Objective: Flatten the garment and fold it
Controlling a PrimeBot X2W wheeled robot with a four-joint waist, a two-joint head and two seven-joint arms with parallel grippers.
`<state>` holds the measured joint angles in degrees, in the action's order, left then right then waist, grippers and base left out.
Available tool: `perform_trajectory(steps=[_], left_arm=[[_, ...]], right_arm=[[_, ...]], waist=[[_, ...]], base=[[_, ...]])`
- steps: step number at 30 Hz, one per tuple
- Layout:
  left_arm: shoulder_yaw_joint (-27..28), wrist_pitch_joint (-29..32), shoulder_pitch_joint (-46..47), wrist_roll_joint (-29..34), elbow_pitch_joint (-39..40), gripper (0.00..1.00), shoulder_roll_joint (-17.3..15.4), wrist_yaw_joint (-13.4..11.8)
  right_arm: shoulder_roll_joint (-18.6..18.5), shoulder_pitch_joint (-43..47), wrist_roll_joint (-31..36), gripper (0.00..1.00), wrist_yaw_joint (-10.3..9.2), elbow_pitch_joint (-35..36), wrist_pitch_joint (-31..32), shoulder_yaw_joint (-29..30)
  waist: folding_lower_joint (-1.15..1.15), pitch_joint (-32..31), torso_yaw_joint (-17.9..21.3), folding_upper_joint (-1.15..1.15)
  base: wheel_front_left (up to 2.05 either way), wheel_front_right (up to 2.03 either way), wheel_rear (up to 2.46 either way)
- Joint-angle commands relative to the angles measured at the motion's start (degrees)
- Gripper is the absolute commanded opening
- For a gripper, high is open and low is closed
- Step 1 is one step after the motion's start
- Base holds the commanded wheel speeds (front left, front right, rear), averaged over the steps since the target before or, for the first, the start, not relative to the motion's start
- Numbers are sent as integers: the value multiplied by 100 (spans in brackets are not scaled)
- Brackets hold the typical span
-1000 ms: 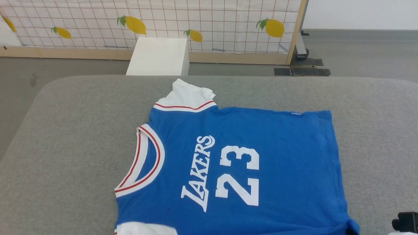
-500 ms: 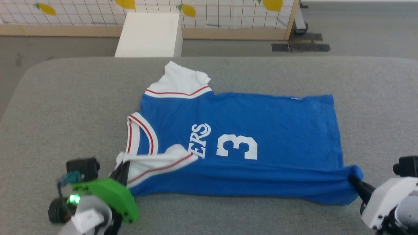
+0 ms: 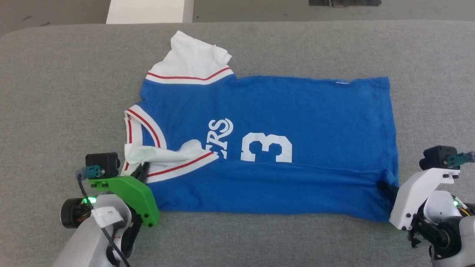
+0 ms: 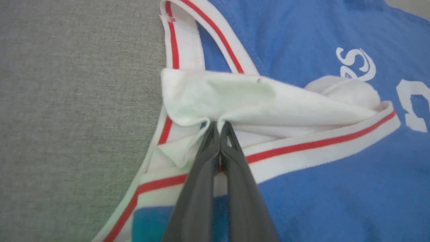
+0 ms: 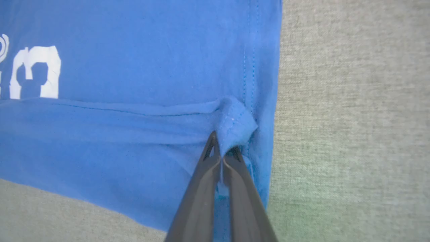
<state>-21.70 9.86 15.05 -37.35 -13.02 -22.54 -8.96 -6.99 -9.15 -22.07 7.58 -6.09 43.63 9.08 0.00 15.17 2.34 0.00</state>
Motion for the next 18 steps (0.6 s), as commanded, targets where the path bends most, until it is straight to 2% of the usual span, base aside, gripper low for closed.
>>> perform_trajectory(steps=[1,2,3,4,6,8,12,18], left_arm=[[-38,-29,131,-34,-97,0,63,65],[-50,-36,148,-52,-150,0,89,91],[-59,-58,167,-70,-212,0,119,119],[-59,-70,178,-92,-251,15,143,133],[-38,-115,192,-110,-279,100,149,139],[57,-164,154,-166,-203,100,137,79],[290,-58,-146,-247,183,100,-32,-259],[295,847,-942,-333,1076,100,-337,-953]], right_arm=[[29,-90,50,0,-9,-83,62,21],[35,-97,70,0,-9,-115,90,27],[49,-100,64,22,-9,-134,88,39],[62,-103,43,100,-9,-130,60,64],[82,-103,-20,100,-9,-66,-61,119],[111,-67,-114,100,-9,55,-202,235],[162,148,-270,100,-9,427,-410,481],[276,633,-365,100,-9,1018,-456,846]], waist=[[0,42,12,0],[0,33,-2,0],[0,4,-15,0],[0,-26,-26,0],[0,-104,-45,0],[0,-193,-70,0],[0,-392,-111,0],[0,-534,-152,0]], base=[[0,0,0],[0,0,0],[0,0,0],[0,0,0],[0,0,0],[0,0,0],[0,0,0],[0,0,0]])
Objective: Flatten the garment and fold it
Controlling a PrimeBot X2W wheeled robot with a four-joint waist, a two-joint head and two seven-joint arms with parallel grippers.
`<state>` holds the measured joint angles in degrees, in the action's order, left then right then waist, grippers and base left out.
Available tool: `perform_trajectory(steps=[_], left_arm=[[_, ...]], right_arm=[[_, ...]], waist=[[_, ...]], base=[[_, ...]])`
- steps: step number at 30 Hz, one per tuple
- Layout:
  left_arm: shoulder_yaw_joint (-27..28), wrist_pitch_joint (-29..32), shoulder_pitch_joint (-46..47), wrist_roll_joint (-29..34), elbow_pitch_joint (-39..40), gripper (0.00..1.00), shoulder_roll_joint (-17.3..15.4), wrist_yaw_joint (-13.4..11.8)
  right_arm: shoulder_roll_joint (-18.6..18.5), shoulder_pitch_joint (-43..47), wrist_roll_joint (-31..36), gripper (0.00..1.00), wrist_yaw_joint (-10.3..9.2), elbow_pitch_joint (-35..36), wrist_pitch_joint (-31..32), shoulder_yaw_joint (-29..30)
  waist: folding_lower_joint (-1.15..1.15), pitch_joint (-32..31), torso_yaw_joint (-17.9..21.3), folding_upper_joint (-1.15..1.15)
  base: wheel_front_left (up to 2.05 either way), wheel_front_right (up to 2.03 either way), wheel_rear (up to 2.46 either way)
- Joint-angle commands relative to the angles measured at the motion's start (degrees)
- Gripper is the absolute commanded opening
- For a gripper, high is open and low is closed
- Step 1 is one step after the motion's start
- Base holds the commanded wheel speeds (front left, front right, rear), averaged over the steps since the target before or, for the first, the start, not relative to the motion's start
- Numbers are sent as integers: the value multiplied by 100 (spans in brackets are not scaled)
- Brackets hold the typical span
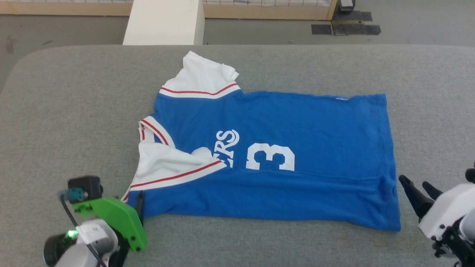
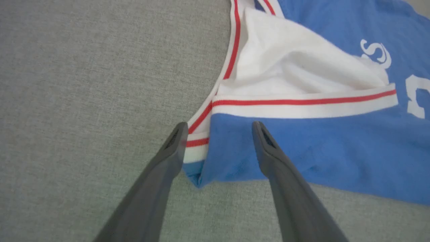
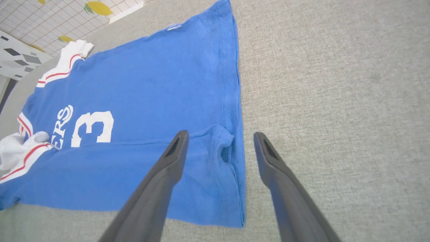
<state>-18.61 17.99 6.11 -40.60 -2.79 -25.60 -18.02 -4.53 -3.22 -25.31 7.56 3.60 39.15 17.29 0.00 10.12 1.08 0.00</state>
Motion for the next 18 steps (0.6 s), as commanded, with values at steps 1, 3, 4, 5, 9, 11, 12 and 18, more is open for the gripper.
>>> perform_trajectory(steps=[1,3,4,5,9,11,12,18], left_arm=[[-27,150,-117,-13,133,100,-57,-129],[-54,324,-204,-5,245,100,-98,-268],[-48,361,-207,-7,260,100,-95,-319],[-85,430,-198,2,231,100,-109,-327],[-212,706,-21,-21,-144,100,-91,-319],[-250,816,56,-80,-381,100,-35,-306],[-280,894,80,-108,-506,100,-17,-297],[-96,645,37,-279,-548,0,70,-226]], right_arm=[[45,88,-46,100,-8,111,-3,63],[72,177,-44,100,-8,225,24,109],[86,206,-50,100,-8,274,36,133],[95,228,-53,100,-8,309,43,146],[126,277,-62,100,-8,450,85,132],[136,280,-71,100,-8,490,95,107],[141,285,-73,100,-8,508,102,95],[133,448,213,100,-8,757,166,45]], waist=[[0,-27,-27,0],[0,-12,-11,0],[0,0,0,0],[0,7,8,0],[0,70,76,0],[0,92,122,0],[0,96,144,0],[0,103,171,0]], base=[[0,0,0],[0,0,0],[0,0,0],[0,0,0],[0,0,0],[0,0,0],[0,0,0],[0,0,0]])
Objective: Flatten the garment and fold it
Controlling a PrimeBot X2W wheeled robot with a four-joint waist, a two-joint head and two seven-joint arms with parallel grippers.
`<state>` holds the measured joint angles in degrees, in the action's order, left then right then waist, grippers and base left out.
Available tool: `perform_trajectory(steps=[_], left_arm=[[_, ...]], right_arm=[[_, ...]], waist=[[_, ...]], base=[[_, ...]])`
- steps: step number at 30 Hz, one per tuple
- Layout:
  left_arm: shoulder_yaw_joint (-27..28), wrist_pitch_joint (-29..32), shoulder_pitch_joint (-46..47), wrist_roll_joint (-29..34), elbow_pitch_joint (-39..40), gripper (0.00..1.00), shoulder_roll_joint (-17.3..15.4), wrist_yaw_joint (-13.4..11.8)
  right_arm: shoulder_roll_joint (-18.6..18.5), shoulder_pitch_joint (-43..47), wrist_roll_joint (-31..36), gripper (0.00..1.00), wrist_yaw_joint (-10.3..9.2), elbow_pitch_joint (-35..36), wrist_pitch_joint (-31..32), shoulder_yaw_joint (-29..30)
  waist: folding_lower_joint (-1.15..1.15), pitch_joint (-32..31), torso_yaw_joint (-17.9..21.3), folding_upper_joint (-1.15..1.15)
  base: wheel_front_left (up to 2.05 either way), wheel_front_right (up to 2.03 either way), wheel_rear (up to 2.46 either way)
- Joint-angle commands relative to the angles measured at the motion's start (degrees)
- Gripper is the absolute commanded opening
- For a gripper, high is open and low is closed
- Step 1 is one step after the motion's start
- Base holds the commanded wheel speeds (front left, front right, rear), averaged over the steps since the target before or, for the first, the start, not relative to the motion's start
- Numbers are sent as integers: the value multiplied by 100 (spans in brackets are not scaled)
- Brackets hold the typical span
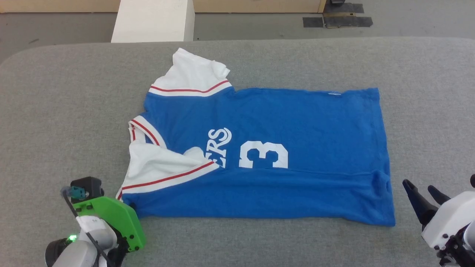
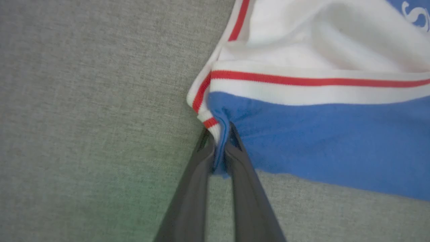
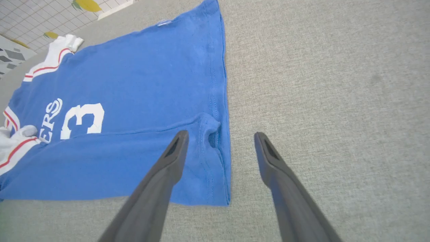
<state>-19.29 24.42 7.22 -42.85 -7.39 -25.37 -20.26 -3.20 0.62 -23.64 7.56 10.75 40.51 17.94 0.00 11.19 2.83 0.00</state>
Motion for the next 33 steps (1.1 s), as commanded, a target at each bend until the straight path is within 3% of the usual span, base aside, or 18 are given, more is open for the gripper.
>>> perform_trajectory(steps=[1,7,12,20,21,22,23,29,33], left_arm=[[42,-89,-118,-74,0,0,47,-19],[330,-495,-560,-94,922,0,-30,-156],[288,-484,-829,-21,1553,0,-61,-319],[166,-370,-823,25,1764,0,-49,-395],[155,-358,-812,27,1753,0,-51,-395],[152,-356,-803,28,1744,0,-50,-395],[152,-358,-793,26,1735,0,-50,-395],[273,-380,-802,-7,1754,0,-120,-429],[417,-288,-971,-42,1936,0,-246,-583]], right_arm=[[-7,98,131,100,-8,77,80,-39],[-81,140,858,100,-8,-22,549,-226],[-181,-140,1263,100,-8,-561,706,-496],[-285,-545,1421,100,-8,-1646,745,-826],[-294,-567,1358,41,-8,-1758,811,-864],[-317,-589,1308,24,-8,-1816,841,-903],[-353,-607,1217,0,-8,-1868,895,-962],[-695,-742,704,0,-8,-1520,839,-908],[-998,-648,468,0,-8,-1076,1090,-834]], waist=[[0,-8,-6,0],[0,-16,-78,0],[0,30,-181,0],[0,130,-212,0],[0,132,-207,0],[0,133,-202,0],[0,131,-192,0],[0,-10,-146,0],[0,-122,-151,0]], base=[[0,0,0],[0,0,0],[0,0,0],[0,0,0],[0,0,0],[0,0,0],[0,0,0],[0,0,0],[0,0,0]])
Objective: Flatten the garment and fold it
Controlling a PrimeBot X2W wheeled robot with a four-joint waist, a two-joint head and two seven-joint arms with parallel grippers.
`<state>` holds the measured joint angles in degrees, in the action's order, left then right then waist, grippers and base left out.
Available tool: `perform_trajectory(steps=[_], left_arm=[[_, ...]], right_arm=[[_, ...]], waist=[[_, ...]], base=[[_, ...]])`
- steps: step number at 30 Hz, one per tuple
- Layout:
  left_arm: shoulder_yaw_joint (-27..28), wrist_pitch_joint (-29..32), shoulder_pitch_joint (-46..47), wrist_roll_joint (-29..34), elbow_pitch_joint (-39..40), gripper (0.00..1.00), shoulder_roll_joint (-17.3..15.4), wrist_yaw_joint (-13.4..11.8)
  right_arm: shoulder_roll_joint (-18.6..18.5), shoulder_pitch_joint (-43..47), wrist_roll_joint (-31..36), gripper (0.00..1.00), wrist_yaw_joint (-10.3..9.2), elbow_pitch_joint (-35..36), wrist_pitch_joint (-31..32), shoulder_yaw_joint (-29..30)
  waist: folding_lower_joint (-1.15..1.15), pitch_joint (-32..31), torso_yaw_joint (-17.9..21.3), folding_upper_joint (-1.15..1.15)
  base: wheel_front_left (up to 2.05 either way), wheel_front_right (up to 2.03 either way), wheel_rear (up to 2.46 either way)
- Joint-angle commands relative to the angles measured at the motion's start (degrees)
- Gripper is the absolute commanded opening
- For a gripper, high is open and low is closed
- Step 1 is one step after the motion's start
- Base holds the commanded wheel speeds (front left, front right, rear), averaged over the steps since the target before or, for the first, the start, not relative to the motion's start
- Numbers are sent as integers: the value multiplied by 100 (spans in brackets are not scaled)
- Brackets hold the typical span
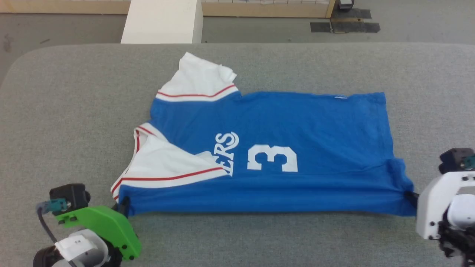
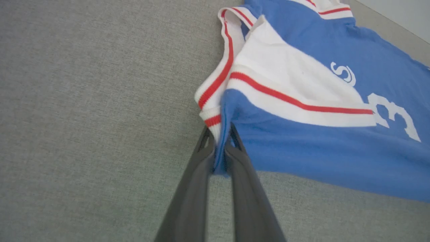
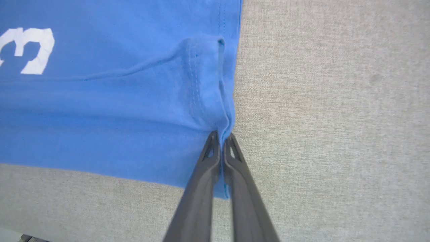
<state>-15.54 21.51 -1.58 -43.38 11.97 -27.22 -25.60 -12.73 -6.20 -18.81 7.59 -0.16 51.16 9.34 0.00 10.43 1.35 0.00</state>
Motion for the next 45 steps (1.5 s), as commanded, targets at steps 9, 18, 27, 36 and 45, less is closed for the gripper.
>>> perform_trajectory(steps=[9,18,27,36,45], left_arm=[[-16,484,-736,-172,310,0,-136,-404],[-42,351,-592,-320,-160,100,34,-172],[169,-963,545,451,33,100,-165,378],[-279,-1518,2688,738,-1286,100,209,1293],[-789,-537,5168,693,-3617,100,666,1966]], right_arm=[[-175,787,-147,0,-10,426,846,328],[147,921,-130,100,-10,59,149,397],[206,270,-89,100,-10,768,-975,855],[263,-885,123,100,-10,688,-1355,747],[221,-1884,199,100,-10,571,-1377,222]], waist=[[0,-217,-85,0],[0,-347,-52,0],[0,-345,-8,0],[0,449,159,0],[0,1486,379,0]], base=[[0,0,0],[0,0,0],[0,0,0],[0,0,0],[0,0,0]])
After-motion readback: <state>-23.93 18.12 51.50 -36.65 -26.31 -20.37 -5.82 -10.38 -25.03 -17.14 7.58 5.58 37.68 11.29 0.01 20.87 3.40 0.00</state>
